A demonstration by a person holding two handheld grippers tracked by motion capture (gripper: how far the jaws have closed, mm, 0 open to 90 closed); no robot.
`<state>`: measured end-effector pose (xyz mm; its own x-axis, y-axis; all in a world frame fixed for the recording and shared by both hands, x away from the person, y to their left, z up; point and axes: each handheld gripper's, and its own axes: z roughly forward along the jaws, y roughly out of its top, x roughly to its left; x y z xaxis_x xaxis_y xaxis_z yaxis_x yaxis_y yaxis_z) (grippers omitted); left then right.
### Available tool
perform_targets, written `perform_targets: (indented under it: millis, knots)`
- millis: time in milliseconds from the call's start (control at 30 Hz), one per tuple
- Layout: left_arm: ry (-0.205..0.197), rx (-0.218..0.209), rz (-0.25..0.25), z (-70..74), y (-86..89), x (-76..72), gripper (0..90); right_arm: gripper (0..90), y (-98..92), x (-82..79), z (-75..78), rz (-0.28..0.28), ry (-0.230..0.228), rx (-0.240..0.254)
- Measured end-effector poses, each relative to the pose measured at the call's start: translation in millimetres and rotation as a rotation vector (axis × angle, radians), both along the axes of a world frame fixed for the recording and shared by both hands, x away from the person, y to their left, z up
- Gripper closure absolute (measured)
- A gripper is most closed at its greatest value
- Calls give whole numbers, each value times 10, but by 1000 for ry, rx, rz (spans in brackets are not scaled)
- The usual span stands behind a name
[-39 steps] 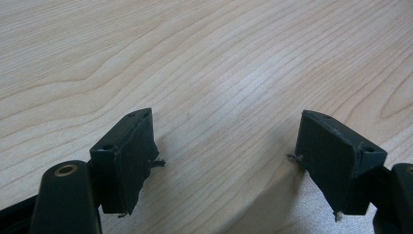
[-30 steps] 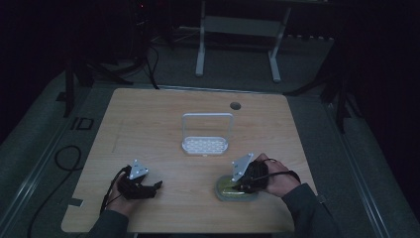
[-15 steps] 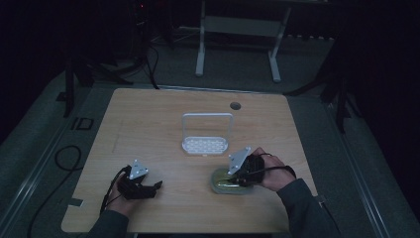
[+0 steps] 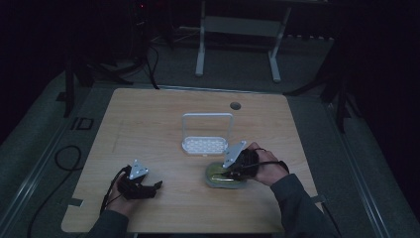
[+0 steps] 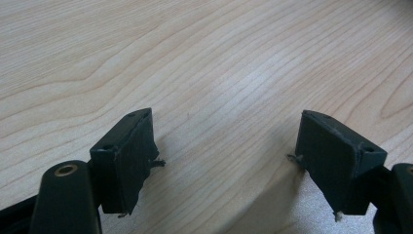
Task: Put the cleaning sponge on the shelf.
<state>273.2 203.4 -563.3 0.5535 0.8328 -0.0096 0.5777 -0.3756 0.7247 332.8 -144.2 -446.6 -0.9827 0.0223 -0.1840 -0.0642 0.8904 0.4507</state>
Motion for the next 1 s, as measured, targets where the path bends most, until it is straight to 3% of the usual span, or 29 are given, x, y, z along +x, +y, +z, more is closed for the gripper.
perform_targets:
  millis: [633, 1000]
  knots:
    - [-2, 1, 0, 0, 1, 1, 226, 709, 196, 188, 96, 2, -42, 45]
    - [-1, 2, 0, 0, -1, 1, 224, 710, 186, 310, 88, -16, -61, 72]
